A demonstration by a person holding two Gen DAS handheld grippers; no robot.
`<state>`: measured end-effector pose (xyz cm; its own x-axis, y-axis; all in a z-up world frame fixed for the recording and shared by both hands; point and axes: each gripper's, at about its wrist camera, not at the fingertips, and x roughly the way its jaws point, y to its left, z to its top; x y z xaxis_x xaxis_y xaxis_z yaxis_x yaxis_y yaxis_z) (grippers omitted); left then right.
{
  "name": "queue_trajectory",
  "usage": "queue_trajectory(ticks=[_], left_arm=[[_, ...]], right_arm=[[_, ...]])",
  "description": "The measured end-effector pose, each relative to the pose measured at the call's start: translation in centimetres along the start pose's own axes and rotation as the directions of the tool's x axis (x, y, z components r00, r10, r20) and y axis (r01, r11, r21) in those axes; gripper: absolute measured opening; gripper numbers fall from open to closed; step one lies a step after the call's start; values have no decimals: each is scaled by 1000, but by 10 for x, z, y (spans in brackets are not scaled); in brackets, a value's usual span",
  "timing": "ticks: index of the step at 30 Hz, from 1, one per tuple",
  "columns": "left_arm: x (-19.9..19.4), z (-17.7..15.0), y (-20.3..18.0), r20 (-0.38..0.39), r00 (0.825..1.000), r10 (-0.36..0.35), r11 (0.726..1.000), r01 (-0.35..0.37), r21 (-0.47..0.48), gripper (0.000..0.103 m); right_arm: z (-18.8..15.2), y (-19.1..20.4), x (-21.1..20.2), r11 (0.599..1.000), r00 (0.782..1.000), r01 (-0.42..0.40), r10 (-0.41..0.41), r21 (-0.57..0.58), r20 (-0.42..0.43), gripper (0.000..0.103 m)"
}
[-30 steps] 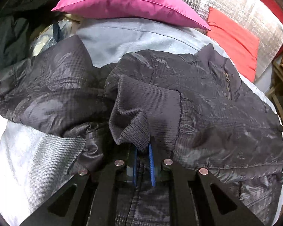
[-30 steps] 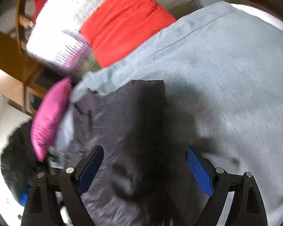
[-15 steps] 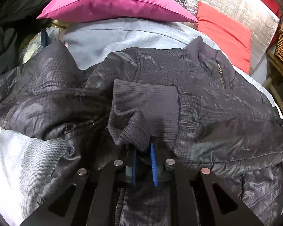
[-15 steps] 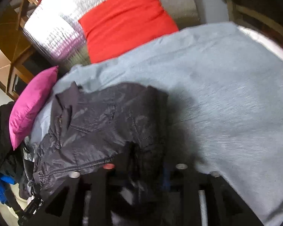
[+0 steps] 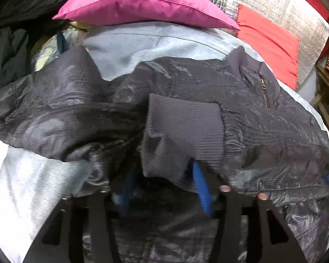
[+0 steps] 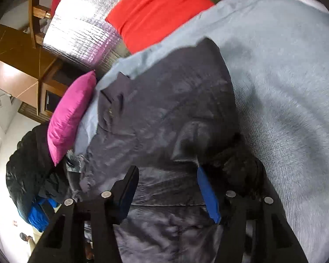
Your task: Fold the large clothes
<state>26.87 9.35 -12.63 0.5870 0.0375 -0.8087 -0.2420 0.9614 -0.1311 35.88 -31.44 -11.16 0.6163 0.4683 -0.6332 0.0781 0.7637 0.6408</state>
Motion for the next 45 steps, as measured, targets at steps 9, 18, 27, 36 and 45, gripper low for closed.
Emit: queue_trajectory(ticks=[9,18,27,36,45], left_arm=[[1,-7,-1,-34,999,-24,1000,25,10,62],[7,0,1,-25,1000,-14,1000,14,12,61],[6,-1,1,-5,1000,-5,1000,5,11,61],[-19,0,-34,71,997,-10,989,-1,149,67],[-68,12,23,86,976,-200,980,200,6,80]], right_arm=[[-5,-2,2,997,997,79,-78,-26,21,77],[-12,16,18,990,996,81,-84,-112,-15,85],[-16,60,15,978,999,43,-36,-203,41,98],[-37,68,52,937,977,204,-213,-285,-3,101],[-73,113,11,904,979,203,-175,-376,108,101]])
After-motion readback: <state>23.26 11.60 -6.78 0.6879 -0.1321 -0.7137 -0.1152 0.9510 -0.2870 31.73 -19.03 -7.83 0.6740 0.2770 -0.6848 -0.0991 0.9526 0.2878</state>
